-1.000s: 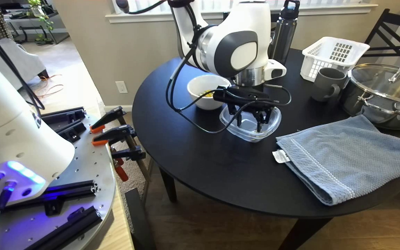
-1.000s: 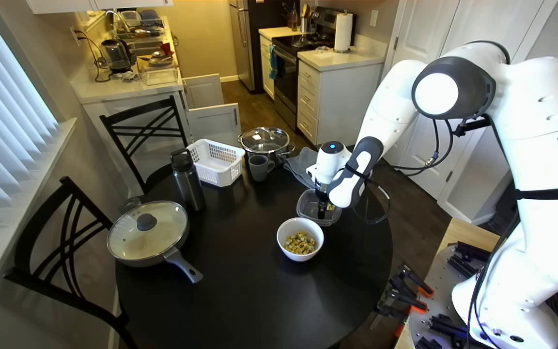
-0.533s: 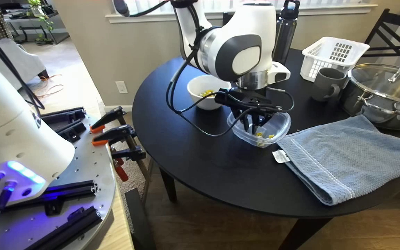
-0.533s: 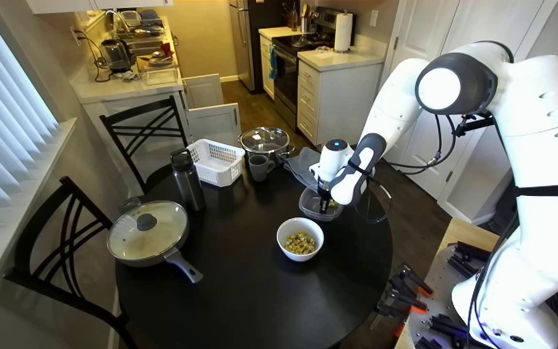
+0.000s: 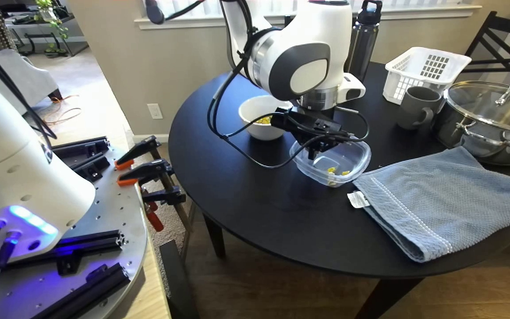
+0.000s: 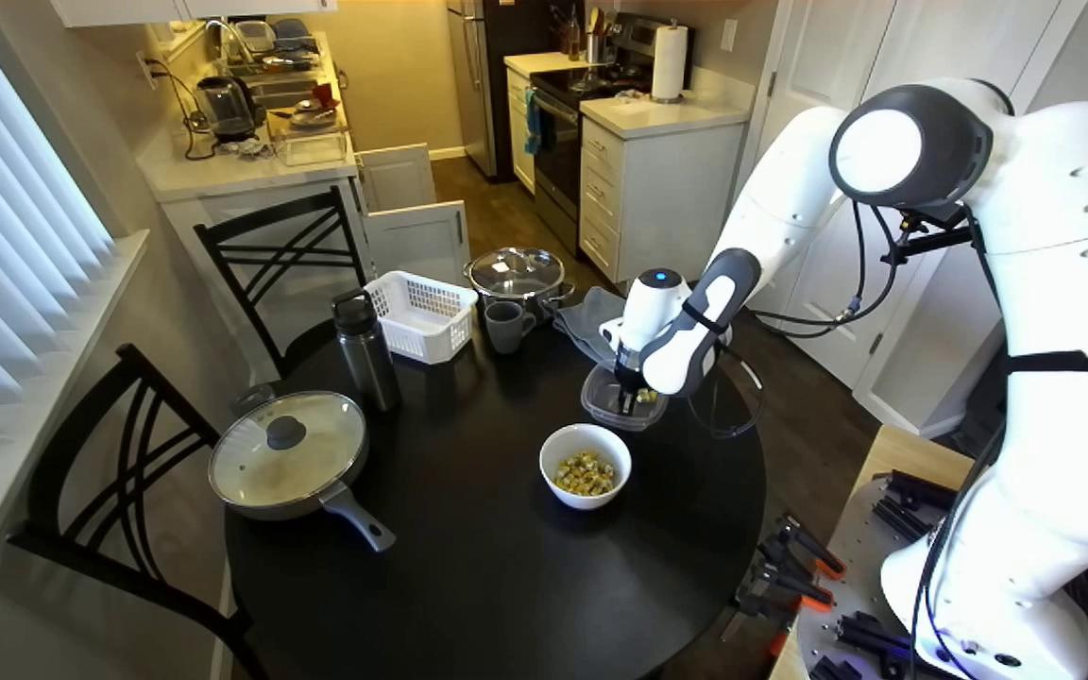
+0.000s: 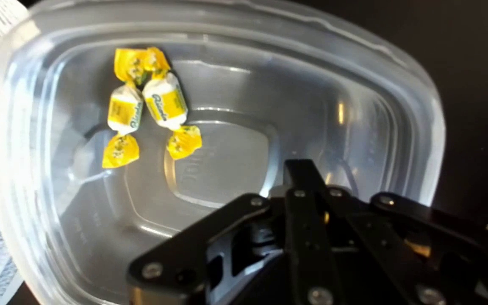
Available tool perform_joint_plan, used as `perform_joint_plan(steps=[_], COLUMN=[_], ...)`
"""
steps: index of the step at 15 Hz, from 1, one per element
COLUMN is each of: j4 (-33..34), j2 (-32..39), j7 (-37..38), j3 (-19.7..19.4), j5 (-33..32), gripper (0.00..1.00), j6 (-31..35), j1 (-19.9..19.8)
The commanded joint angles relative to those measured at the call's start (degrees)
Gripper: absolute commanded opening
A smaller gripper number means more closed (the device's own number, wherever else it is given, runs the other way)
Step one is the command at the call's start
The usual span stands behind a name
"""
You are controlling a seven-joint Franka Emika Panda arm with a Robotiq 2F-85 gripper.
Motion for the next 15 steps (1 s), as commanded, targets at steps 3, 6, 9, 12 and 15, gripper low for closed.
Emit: perform_joint_plan(steps=[3, 6, 9, 12, 15], j4=[-3.78, -3.88, -3.88, -2.6, -1.11], j2=[-3.88, -4.88, -7.37, -8.18, -7.61], j7=[-5.35, -6.79, -5.55, -6.09, -7.35], j3=[7.0, 9.97, 4.06, -1.98, -4.93], j5=[4.69, 7.59, 5.63, 2.9, 1.6], gripper=[0.0, 0.0, 0.0, 0.0, 0.01], j6=[-1.95, -4.45, -3.67, -3.62, -3.6], j1=[-5.75, -8.18, -3.88, -1.14, -0.62])
